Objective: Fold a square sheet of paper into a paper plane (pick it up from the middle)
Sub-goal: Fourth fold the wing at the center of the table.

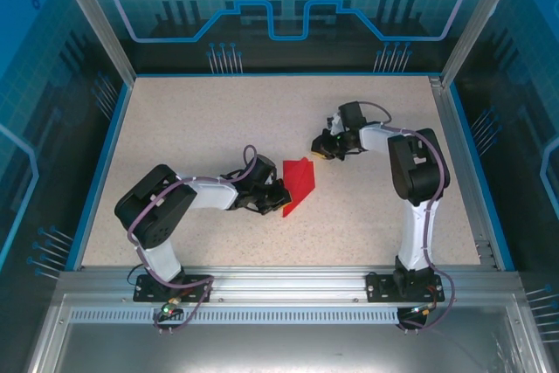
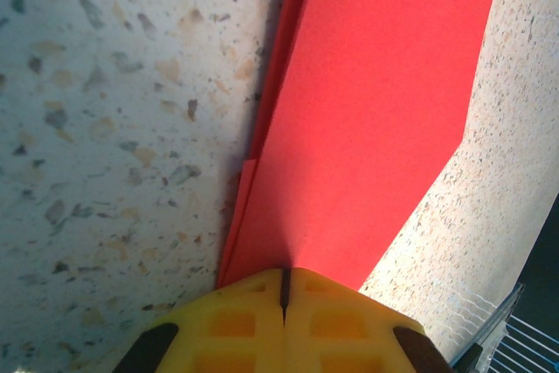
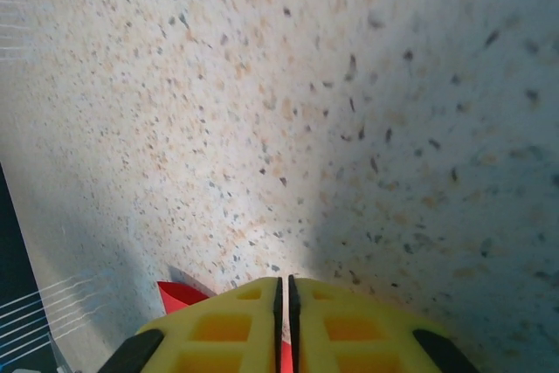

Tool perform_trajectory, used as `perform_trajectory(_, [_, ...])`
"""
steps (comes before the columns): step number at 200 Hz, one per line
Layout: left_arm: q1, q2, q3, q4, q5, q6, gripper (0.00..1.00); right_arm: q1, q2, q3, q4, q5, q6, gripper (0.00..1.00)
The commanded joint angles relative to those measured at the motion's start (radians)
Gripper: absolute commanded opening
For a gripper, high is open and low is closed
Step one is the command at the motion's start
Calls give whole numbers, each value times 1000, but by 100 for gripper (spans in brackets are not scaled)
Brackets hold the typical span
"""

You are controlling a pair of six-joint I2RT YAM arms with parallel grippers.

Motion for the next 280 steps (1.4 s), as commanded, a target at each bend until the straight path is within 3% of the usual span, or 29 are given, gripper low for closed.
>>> perform_trajectory(1, [-14,58,-57,-210,-39,35,3,13,-90,19,-74,-11,-54,14])
perform_trajectory(57, [-13,58,-54,-207,-38,39,3,126,-185,-146,5,-48,-14,15])
perform_trajectory(112, [-13,62,-51,-201,-30,43,3,218,-128,-208,77,-65,19,14])
perform_trajectory(178, [-14,29,-51,-182,36,78,7,179,-48,-271,51,23,-10,12])
perform_trajectory(224, [-5,-73,-30,-142,188,82,13,173,-40,-302,59,27,-17,12])
perform_trajectory(280, [56,-145,37,-160,118,9,19,173,-41,-308,65,26,-14,12])
